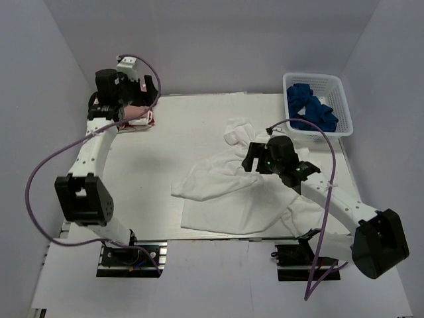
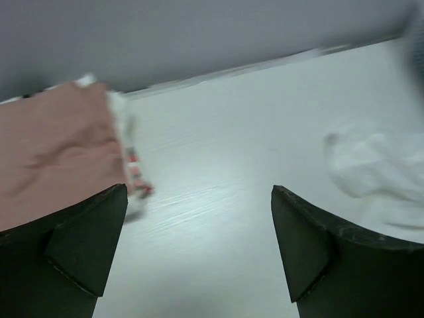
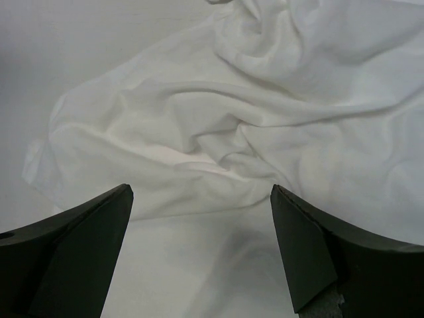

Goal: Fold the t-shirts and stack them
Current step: Flatten out the tshirt

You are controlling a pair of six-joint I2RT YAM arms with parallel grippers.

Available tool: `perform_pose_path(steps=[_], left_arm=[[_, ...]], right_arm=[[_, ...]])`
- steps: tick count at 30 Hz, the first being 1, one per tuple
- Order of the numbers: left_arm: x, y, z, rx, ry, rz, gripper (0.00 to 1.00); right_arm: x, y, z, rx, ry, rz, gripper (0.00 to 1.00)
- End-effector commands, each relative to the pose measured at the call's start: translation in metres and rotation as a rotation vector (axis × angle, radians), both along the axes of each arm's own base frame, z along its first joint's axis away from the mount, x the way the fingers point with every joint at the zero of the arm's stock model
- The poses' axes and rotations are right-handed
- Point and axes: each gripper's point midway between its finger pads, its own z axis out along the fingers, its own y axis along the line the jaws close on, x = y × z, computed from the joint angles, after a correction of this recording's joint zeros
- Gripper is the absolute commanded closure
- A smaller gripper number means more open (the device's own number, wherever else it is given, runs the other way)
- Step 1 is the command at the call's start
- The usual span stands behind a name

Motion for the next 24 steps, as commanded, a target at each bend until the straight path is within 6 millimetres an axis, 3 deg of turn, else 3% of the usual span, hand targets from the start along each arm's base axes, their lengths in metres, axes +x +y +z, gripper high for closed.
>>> perform_pose_path(steps=[1, 2, 3, 4, 6, 7, 10, 13, 17, 20, 21, 22, 24], left_arm=[[-0.061, -0.085, -0.012, -0.316, 0.143, -0.23, 0.01], [-0.082, -0.1, -0.044, -0.359, 0.215, -0.27, 0.01], [-0.105, -0.132, -0.025, -0.414, 0.173, -0.374, 0.01], [-0.128, -0.144, -0.053, -0.434, 0.236, -0.413, 0.01], [-0.158, -0.166, -0.064, -0.46, 0.285, -0.467, 0.01], [-0.181, -0.186, -0.064, -0.467, 0.304, -0.536, 0.01], [-0.238, -0.215, -0.109, -0.48, 0.468, -0.612, 0.01], [-0.261, -0.229, -0.146, -0.438, 0.544, -0.601, 0.01], [-0.266, -0.241, -0.187, -0.39, 0.652, -0.583, 0.01], [-0.245, -0.228, -0.23, -0.278, 0.729, -0.42, 0.01], [-0.23, -0.226, -0.24, -0.235, 0.742, -0.352, 0.01], [-0.219, -0.207, -0.255, -0.157, 0.756, -0.216, 0.01], [-0.193, -0.196, -0.257, -0.127, 0.733, -0.116, 0.01]], right_arm=[[-0.005, -0.029, -0.009, -0.033, 0.027, -0.162, 0.1], [-0.01, -0.035, -0.014, -0.046, 0.052, -0.197, 0.1], [-0.019, -0.054, -0.03, -0.111, 0.103, -0.267, 0.1], [-0.023, -0.061, -0.034, -0.127, 0.121, -0.291, 0.1], [-0.034, -0.071, -0.045, -0.156, 0.17, -0.318, 0.1], [-0.042, -0.077, -0.058, -0.184, 0.199, -0.322, 0.1], [-0.054, -0.086, -0.08, -0.209, 0.264, -0.346, 0.1], [-0.058, -0.085, -0.091, -0.209, 0.289, -0.341, 0.1], [-0.046, -0.073, -0.09, -0.202, 0.242, -0.261, 0.1], [-0.031, -0.067, -0.091, -0.223, 0.229, -0.253, 0.1], [-0.027, -0.067, -0.091, -0.229, 0.224, -0.264, 0.1], [-0.015, -0.061, -0.086, -0.232, 0.203, -0.251, 0.1], [-0.009, -0.055, -0.091, -0.25, 0.21, -0.23, 0.1]])
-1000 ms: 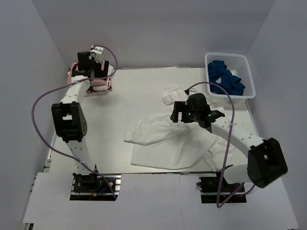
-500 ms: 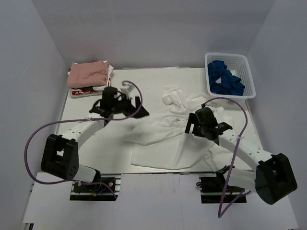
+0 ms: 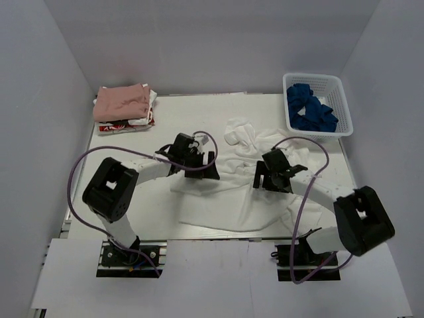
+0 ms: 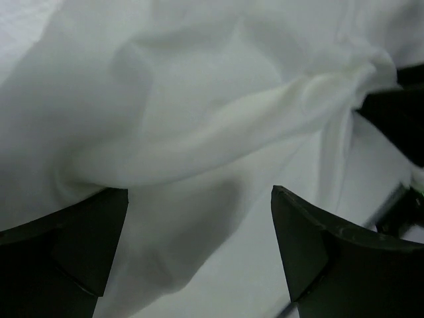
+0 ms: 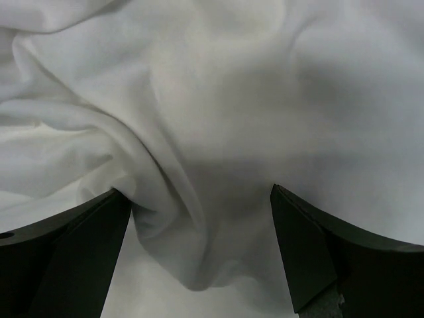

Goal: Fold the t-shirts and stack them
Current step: Flatten out the tshirt

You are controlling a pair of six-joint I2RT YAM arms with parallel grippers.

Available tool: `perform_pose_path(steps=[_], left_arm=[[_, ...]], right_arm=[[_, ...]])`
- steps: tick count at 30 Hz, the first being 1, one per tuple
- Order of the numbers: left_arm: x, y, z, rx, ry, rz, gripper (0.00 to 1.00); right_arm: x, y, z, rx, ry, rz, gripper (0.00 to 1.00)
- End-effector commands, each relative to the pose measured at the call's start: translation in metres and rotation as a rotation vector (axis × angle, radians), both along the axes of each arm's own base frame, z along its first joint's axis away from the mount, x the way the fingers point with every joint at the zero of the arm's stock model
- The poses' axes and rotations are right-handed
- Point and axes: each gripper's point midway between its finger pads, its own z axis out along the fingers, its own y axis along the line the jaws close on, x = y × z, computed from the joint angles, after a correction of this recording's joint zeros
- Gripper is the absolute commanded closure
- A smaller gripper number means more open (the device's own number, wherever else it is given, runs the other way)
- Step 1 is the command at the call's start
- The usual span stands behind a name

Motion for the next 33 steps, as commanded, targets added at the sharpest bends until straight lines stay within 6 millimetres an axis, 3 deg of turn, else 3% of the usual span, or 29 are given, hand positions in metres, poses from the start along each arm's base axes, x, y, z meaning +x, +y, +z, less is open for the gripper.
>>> perform_pose_path(steps=[1, 5, 6, 8, 9, 10, 11, 12, 13, 14, 15, 16, 17, 18, 19, 20, 21, 22, 23, 24, 25, 26, 27, 29, 30, 32, 33], left_arm=[[0.048, 0.038, -0.018, 0.243, -0.067, 0.205, 0.01], [0.096, 0.072, -0.038, 0.412, -0.044, 0.344, 0.01], [0.105, 0.079, -0.042, 0.44, -0.03, 0.382, 0.01], [0.131, 0.083, -0.038, 0.426, -0.012, 0.441, 0.01], [0.137, 0.097, -0.052, 0.45, 0.028, 0.466, 0.01], [0.146, 0.104, -0.054, 0.458, 0.036, 0.499, 0.01], [0.167, 0.11, -0.044, 0.448, 0.02, 0.558, 0.01], [0.175, 0.134, -0.043, 0.48, 0.039, 0.611, 0.01], [0.182, 0.142, -0.041, 0.481, 0.045, 0.63, 0.01], [0.197, 0.147, -0.025, 0.46, 0.018, 0.656, 0.01], [0.203, 0.158, -0.021, 0.458, 0.019, 0.682, 0.01], [0.208, 0.162, 0.003, 0.43, -0.021, 0.701, 0.01], [0.21, 0.164, 0.015, 0.424, -0.055, 0.705, 0.01], [0.212, 0.17, 0.027, 0.417, -0.085, 0.729, 0.01], [0.202, 0.174, 0.028, 0.429, -0.083, 0.734, 0.01], [0.198, 0.178, 0.054, 0.409, -0.125, 0.766, 0.01], [0.192, 0.182, 0.062, 0.405, -0.134, 0.786, 0.01], [0.175, 0.191, 0.055, 0.444, -0.111, 0.812, 0.01], [0.164, 0.196, 0.059, 0.45, -0.105, 0.837, 0.01], [0.153, 0.2, 0.061, 0.448, -0.086, 0.876, 0.01], [0.129, 0.209, 0.061, 0.473, -0.064, 0.899, 0.01], [0.115, 0.211, 0.058, 0.476, -0.04, 0.911, 0.01], [0.092, 0.217, 0.052, 0.483, -0.01, 0.94, 0.01], [0.07, 0.221, 0.045, 0.478, 0.018, 0.965, 0.01], [0.049, 0.219, 0.028, 0.466, 0.082, 0.979, 0.01], [0.045, 0.205, 0.035, 0.36, 0.067, 0.944, 0.01], [0.039, 0.206, 0.029, 0.363, 0.07, 0.944, 0.01]], right_arm=[[0.039, 0.022, 0.016, -0.002, -0.092, 0.068, 0.1], [0.071, 0.049, 0.018, 0.011, -0.115, 0.125, 0.1], [0.085, 0.054, 0.028, 0.011, -0.148, 0.116, 0.1], [0.103, 0.056, 0.024, 0.005, -0.156, 0.078, 0.1], [0.123, 0.068, 0.044, 0.025, -0.213, 0.09, 0.1], [0.128, 0.073, 0.035, 0.014, -0.199, 0.116, 0.1], [0.135, 0.081, 0.041, 0.032, -0.212, 0.139, 0.1], [0.155, 0.094, 0.068, 0.057, -0.277, 0.16, 0.1], [0.161, 0.096, 0.065, 0.049, -0.276, 0.173, 0.1], [0.169, 0.105, 0.08, 0.076, -0.303, 0.188, 0.1], [0.177, 0.108, 0.091, 0.088, -0.329, 0.195, 0.1], [0.177, 0.111, 0.097, 0.088, -0.344, 0.211, 0.1], [0.179, 0.114, 0.113, 0.109, -0.381, 0.223, 0.1], [0.177, 0.114, 0.115, 0.116, -0.393, 0.231, 0.1], [0.17, 0.11, 0.11, 0.116, -0.385, 0.232, 0.1], [0.166, 0.111, 0.129, 0.153, -0.428, 0.235, 0.1], [0.158, 0.109, 0.131, 0.162, -0.427, 0.239, 0.1], [0.141, 0.101, 0.112, 0.147, -0.382, 0.25, 0.1], [0.128, 0.094, 0.122, 0.161, -0.377, 0.238, 0.1], [0.113, 0.09, 0.108, 0.159, -0.333, 0.248, 0.1], [0.097, 0.083, 0.089, 0.159, -0.276, 0.225, 0.1], [0.08, 0.077, 0.091, 0.168, -0.246, 0.218, 0.1], [0.055, 0.069, 0.061, 0.175, -0.153, 0.193, 0.1], [0.038, 0.064, 0.053, 0.189, -0.116, 0.186, 0.1], [0.02, 0.056, 0.031, 0.18, -0.057, 0.18, 0.1], [0.018, 0.056, 0.025, 0.203, -0.049, 0.147, 0.1], [0.014, 0.05, 0.012, 0.191, -0.015, 0.092, 0.1]])
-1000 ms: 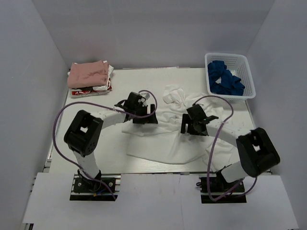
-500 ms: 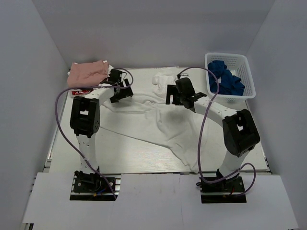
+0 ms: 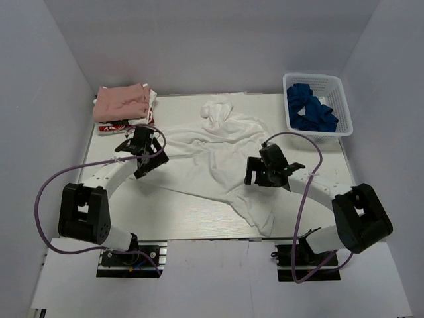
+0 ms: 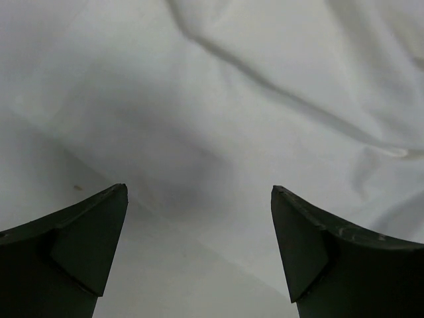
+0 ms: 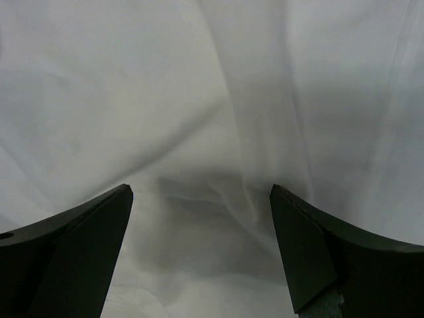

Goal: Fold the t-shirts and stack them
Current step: Flatten out the tshirt

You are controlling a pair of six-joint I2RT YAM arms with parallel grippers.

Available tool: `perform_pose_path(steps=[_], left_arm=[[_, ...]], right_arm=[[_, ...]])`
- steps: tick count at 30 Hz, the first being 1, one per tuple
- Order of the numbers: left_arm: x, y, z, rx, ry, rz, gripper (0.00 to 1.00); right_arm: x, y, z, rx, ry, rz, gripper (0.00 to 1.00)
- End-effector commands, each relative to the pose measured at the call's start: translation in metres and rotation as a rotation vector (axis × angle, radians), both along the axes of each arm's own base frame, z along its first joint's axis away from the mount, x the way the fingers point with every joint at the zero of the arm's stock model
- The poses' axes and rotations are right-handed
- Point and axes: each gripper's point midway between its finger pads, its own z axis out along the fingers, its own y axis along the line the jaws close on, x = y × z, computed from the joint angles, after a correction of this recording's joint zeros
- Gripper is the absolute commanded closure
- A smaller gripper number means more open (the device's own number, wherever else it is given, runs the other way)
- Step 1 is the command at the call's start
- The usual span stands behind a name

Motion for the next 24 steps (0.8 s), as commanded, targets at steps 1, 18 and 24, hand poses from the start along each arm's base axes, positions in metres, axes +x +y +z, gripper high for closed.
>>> perform_pose_path(steps=[1, 18, 24], left_arm=[[-0.017, -0.005, -0.006, -0.075, 0.001, 0.044, 0.01], [-0.057, 0.039, 0.001, -0.055, -0.114, 0.289, 0.01], [-0.07, 0.058, -0.033, -0.009, 0.03, 0.374, 0.01]], right_arm=[[-0.011, -0.002, -0.018, 0.031, 0.078, -0.084, 0.1], [0.149, 0.009, 0.032, 0.136, 0.014, -0.141, 0.1], [0.097, -0.013, 0.068, -0.02, -0.108, -0.077, 0.1]])
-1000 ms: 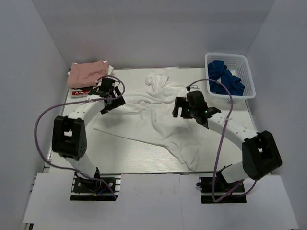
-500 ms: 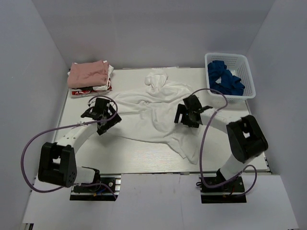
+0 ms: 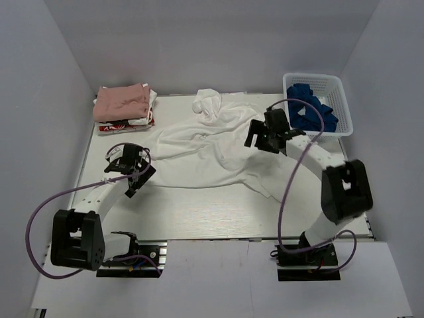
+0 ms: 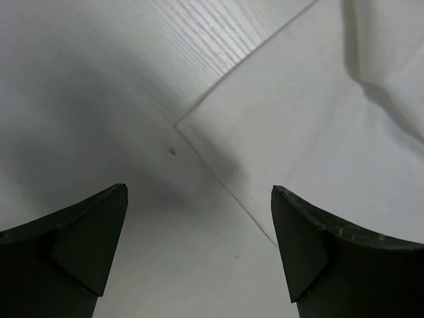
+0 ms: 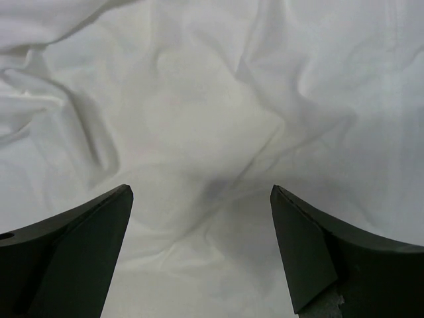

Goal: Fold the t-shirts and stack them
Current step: Flatten out the tshirt

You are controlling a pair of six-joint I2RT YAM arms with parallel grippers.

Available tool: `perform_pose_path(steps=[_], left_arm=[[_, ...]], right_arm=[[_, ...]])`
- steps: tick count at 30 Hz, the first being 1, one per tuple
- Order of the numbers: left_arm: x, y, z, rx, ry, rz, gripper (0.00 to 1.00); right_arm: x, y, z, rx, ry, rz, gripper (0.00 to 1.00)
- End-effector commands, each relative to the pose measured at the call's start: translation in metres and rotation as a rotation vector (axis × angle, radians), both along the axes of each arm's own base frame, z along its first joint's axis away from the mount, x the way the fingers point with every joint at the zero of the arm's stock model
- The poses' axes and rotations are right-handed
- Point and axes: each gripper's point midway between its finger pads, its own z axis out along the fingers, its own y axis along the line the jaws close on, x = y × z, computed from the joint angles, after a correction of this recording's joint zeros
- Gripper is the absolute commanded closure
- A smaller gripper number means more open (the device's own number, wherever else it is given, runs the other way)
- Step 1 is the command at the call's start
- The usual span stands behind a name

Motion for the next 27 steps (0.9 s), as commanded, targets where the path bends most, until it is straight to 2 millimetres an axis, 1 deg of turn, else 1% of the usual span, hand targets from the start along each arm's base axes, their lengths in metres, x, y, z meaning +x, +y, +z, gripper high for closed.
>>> perform_pose_path(steps=[1, 2, 4, 5, 6, 7, 8, 9, 10, 11, 12, 13, 14, 15, 16, 17, 18, 19, 20, 21, 22, 23, 24, 25, 26, 27], left_arm=[[-0.003, 0.009, -0.015, 0.002, 0.037, 0.04, 0.01], [-0.002, 0.01, -0.021, -0.004, 0.054, 0.048, 0.01], [0.0, 0.011, -0.028, -0.009, 0.064, 0.046, 0.01], [0.002, 0.011, -0.03, -0.005, 0.064, 0.039, 0.01], [0.004, 0.012, -0.036, -0.005, 0.075, 0.029, 0.01], [0.003, 0.011, -0.039, -0.014, 0.089, 0.024, 0.04], [0.004, 0.009, -0.042, -0.018, 0.093, 0.01, 0.08], [0.005, 0.009, -0.044, -0.018, 0.095, 0.01, 0.12], [0.01, 0.007, -0.047, -0.04, 0.088, 0.008, 0.16], [0.011, 0.005, -0.049, -0.046, 0.092, -0.005, 0.27], [0.011, 0.002, -0.052, -0.054, 0.098, -0.022, 0.33], [0.013, -0.003, -0.054, -0.079, 0.1, -0.035, 0.38], [0.013, -0.004, -0.059, -0.083, 0.11, -0.049, 0.52], [0.012, -0.006, -0.062, -0.091, 0.12, -0.053, 0.64], [0.014, -0.006, -0.061, -0.087, 0.111, -0.062, 0.78], [0.016, -0.006, -0.062, -0.086, 0.114, -0.062, 1.0], [0.019, -0.006, -0.061, -0.087, 0.104, -0.063, 1.0], [0.019, -0.006, -0.061, -0.081, 0.105, -0.074, 1.0], [0.019, -0.006, -0.061, -0.081, 0.105, -0.074, 1.0], [0.02, -0.006, -0.057, -0.077, 0.092, -0.082, 1.0], [0.024, -0.006, -0.053, -0.078, 0.07, -0.083, 1.0], [0.029, -0.006, -0.049, -0.079, 0.044, -0.084, 1.0], [0.032, -0.008, -0.044, -0.087, 0.02, -0.09, 1.0], [0.037, -0.01, -0.036, -0.092, -0.013, -0.106, 1.0], [0.045, -0.012, -0.025, -0.1, -0.051, -0.112, 1.0], [0.049, -0.013, -0.017, -0.101, -0.078, -0.114, 1.0]], right_arm=[[-0.03, -0.021, 0.027, -0.131, -0.079, 0.028, 0.1], [-0.057, -0.033, 0.016, -0.16, -0.039, 0.019, 0.1], [-0.083, -0.054, 0.002, -0.203, 0.01, -0.054, 0.1], [-0.105, -0.063, -0.009, -0.21, 0.064, -0.078, 0.1], [-0.12, -0.068, -0.022, -0.219, 0.109, -0.087, 0.1], [-0.128, -0.07, -0.02, -0.203, 0.106, -0.095, 0.1], [-0.145, -0.075, -0.027, -0.211, 0.142, -0.089, 0.1], [-0.158, -0.075, -0.032, -0.189, 0.16, -0.073, 0.1], [-0.164, -0.075, -0.034, -0.177, 0.168, -0.074, 0.1], [-0.172, -0.076, -0.035, -0.162, 0.162, -0.075, 0.1], [-0.18, -0.079, -0.044, -0.162, 0.186, -0.088, 0.1], [-0.182, -0.079, -0.046, -0.157, 0.187, -0.094, 0.1], [-0.183, -0.079, -0.048, -0.155, 0.19, -0.096, 0.1], [-0.185, -0.08, -0.052, -0.161, 0.197, -0.093, 0.1], [-0.185, -0.08, -0.055, -0.162, 0.2, -0.092, 0.1], [-0.178, -0.078, -0.057, -0.156, 0.185, -0.095, 0.1], [-0.177, -0.078, -0.062, -0.168, 0.189, -0.087, 0.1], [-0.173, -0.074, -0.065, -0.162, 0.188, -0.073, 0.12], [-0.165, -0.07, -0.064, -0.153, 0.166, -0.063, 0.2], [-0.156, -0.066, -0.064, -0.163, 0.139, -0.024, 0.38], [-0.157, -0.063, -0.073, -0.163, 0.173, -0.01, 0.68], [-0.146, -0.059, -0.064, -0.151, 0.137, -0.015, 0.91], [-0.141, -0.06, -0.07, -0.169, 0.142, -0.023, 1.0], [-0.137, -0.059, -0.068, -0.172, 0.136, -0.03, 1.0], [-0.125, -0.055, -0.056, -0.168, 0.1, -0.036, 1.0], [-0.123, -0.058, -0.054, -0.19, 0.098, -0.04, 1.0]])
